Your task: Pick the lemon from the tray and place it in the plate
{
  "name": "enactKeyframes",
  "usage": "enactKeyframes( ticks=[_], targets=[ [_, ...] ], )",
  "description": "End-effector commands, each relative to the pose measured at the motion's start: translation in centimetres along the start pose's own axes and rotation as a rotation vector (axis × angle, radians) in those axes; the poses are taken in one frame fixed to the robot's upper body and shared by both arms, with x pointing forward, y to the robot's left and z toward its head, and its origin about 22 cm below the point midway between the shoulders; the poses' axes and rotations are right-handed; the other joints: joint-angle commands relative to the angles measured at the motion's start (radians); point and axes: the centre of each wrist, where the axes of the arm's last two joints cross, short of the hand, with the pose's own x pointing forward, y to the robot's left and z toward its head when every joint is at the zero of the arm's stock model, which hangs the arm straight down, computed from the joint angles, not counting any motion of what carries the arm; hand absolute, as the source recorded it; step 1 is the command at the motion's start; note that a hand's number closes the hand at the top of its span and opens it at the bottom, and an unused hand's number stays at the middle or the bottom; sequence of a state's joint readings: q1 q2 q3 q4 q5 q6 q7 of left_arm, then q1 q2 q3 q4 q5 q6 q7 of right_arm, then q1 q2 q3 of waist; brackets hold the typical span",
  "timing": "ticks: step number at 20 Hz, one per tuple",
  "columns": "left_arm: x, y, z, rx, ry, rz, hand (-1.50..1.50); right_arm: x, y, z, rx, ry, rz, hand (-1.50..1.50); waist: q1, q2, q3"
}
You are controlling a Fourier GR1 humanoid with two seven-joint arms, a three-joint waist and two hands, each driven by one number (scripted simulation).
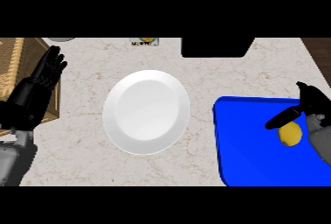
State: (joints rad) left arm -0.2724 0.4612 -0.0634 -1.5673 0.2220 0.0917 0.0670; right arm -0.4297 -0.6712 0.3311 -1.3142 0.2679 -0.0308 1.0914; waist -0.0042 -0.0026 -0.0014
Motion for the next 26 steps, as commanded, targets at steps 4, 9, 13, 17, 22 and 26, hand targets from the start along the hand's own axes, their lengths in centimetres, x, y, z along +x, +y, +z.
enactKeyframes(
  ticks=[4, 9, 13, 17, 22, 26],
  targets=[
    [-0.3, -1.0, -0.3, -0.019, -0.002, 0.014, 0.0, -2.0, -0.2, -0.5, 0.048, 0.19, 0.087, -1.5, -0.005, 0.0, 0.001],
    [1.5, -1.2, -1.1, -0.015, -0.002, 0.0, 0.0, -2.9, 1.6, -2.7, 0.056, 0.244, 0.085, -1.5, 0.004, 0.003, 0.001],
    [-1.0, -0.8, -0.5, -0.009, -0.012, 0.017, 0.0, -3.3, 3.5, -2.0, 0.094, 0.226, 0.071, -1.5, 0.0, 0.003, 0.001],
    [0.2, -2.4, -0.9, -0.019, 0.001, 0.013, 0.0, -4.7, 4.6, -2.5, 0.129, 0.214, 0.058, -1.5, 0.001, 0.003, 0.001],
    [-1.9, -0.7, 0.6, -0.01, -0.015, 0.002, 0.0, -4.8, 5.4, -4.3, 0.15, 0.271, 0.1, -1.5, 0.007, 0.004, 0.001],
    [0.5, 0.1, 0.2, -0.004, -0.007, 0.014, 0.0, -5.6, 8.4, -5.0, 0.133, 0.314, 0.16, -1.5, 0.011, 0.004, 0.001]
  ],
)
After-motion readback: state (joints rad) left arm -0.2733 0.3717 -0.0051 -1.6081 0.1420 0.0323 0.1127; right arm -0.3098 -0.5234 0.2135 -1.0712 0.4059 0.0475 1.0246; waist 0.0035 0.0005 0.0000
